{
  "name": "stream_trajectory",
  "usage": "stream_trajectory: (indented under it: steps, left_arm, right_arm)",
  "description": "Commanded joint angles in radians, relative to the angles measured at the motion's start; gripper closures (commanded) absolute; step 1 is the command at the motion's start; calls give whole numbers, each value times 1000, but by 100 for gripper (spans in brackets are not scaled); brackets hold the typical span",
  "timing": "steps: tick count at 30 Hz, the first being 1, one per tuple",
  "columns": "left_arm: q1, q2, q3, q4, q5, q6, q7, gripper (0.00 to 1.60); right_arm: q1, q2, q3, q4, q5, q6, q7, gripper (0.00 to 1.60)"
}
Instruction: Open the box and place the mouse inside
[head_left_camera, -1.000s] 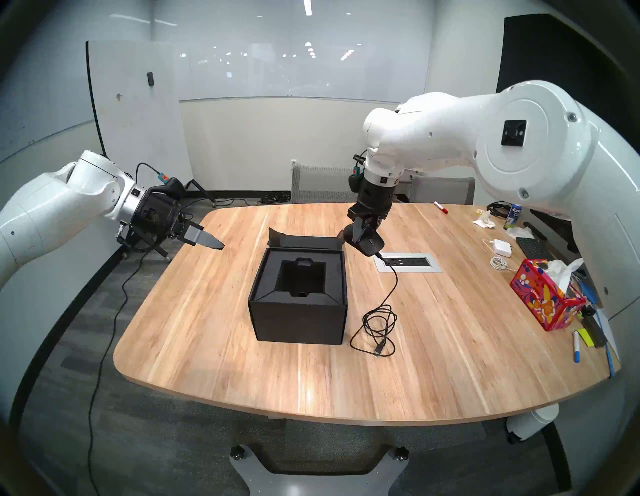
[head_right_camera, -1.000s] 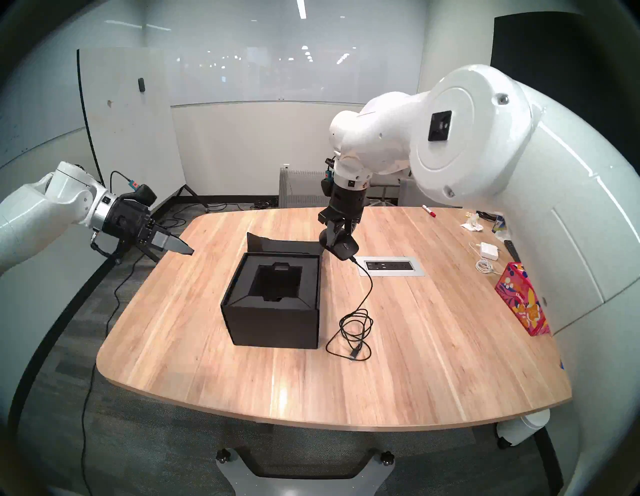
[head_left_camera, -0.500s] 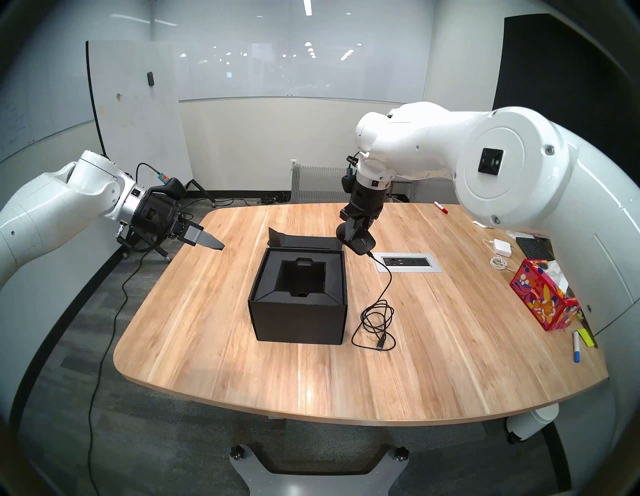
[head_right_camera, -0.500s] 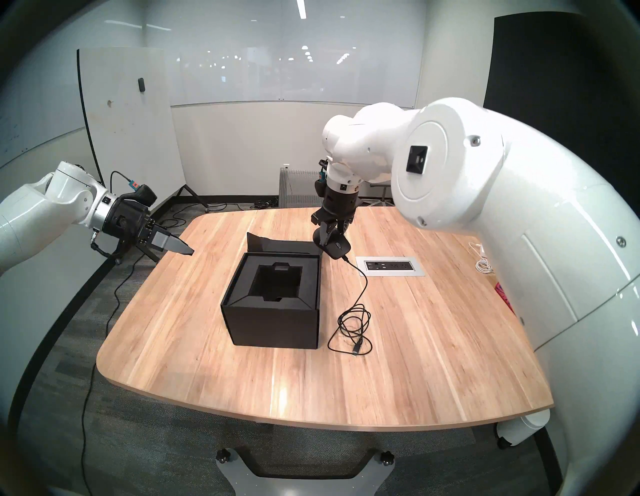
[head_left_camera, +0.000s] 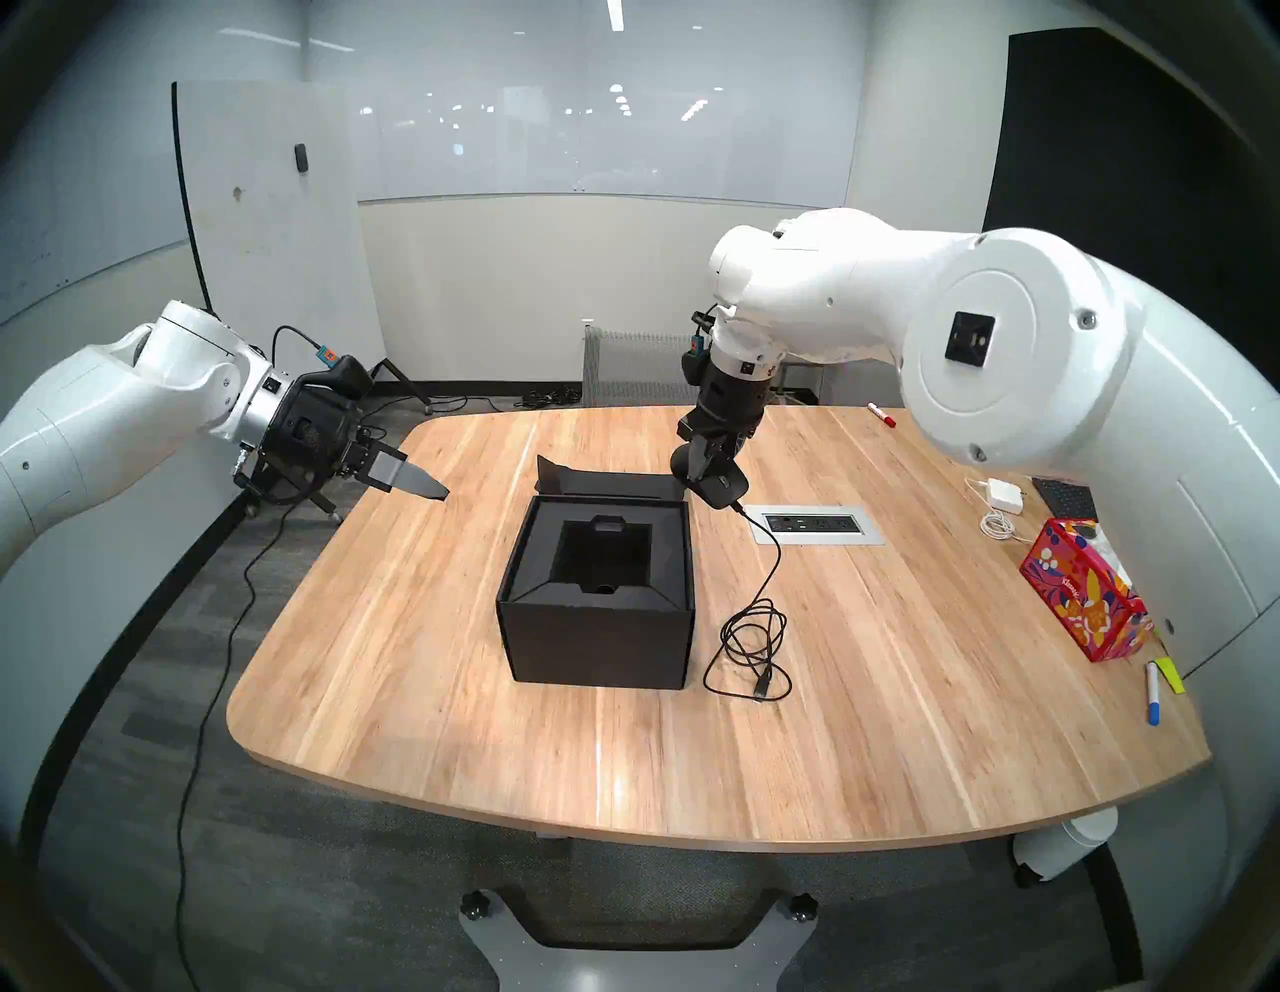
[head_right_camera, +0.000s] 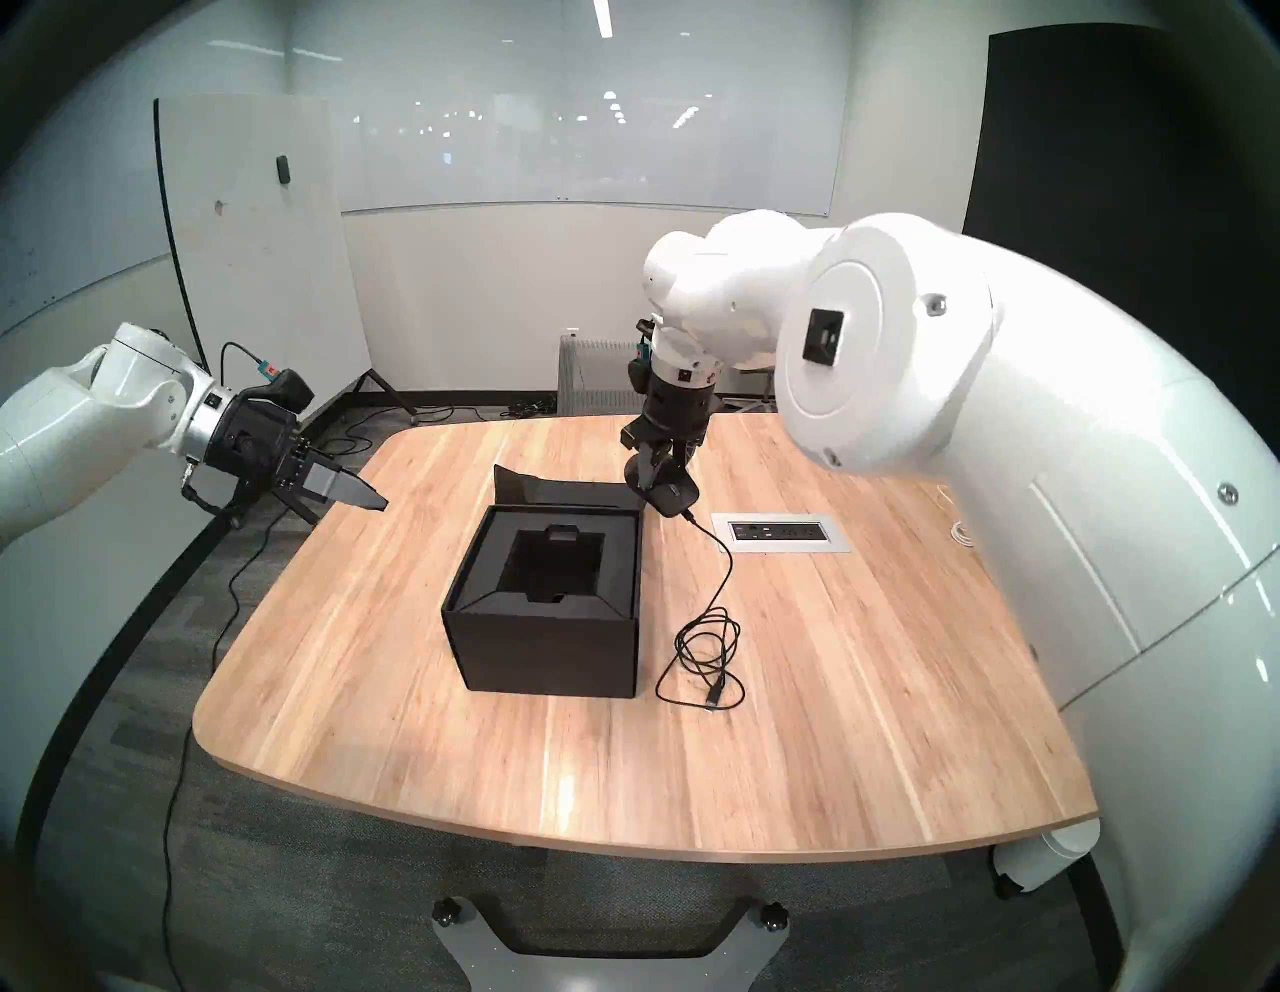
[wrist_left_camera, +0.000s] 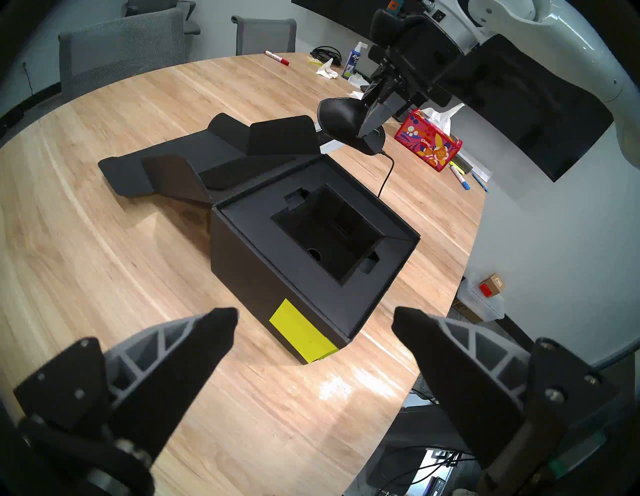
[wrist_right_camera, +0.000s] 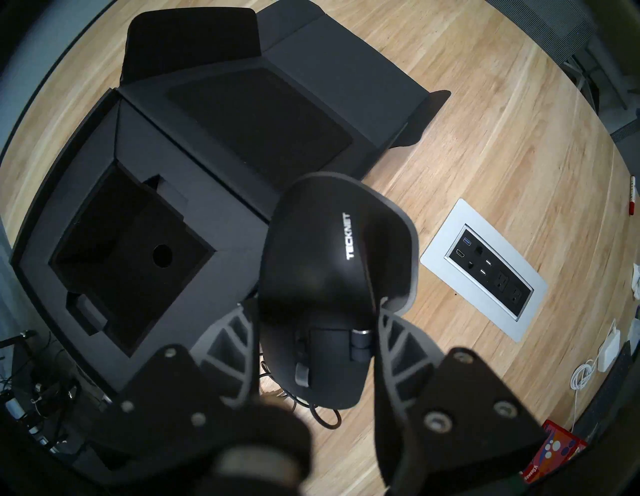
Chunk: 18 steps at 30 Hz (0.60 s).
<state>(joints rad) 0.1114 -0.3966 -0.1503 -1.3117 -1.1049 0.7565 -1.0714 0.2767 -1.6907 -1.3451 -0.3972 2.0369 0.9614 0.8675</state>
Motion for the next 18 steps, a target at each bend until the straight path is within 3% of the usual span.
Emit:
stream_trajectory:
  steps: [1, 18]
  left_arm:
    - [-21, -2, -13, 2, -6, 1, -31, 0]
    - [-23, -2, -10, 3, -7, 0, -32, 0]
  right_arm:
    - [23, 3, -1, 27, 5, -1, 90, 160]
    - [20, 0, -14, 33, 9, -1, 102, 160]
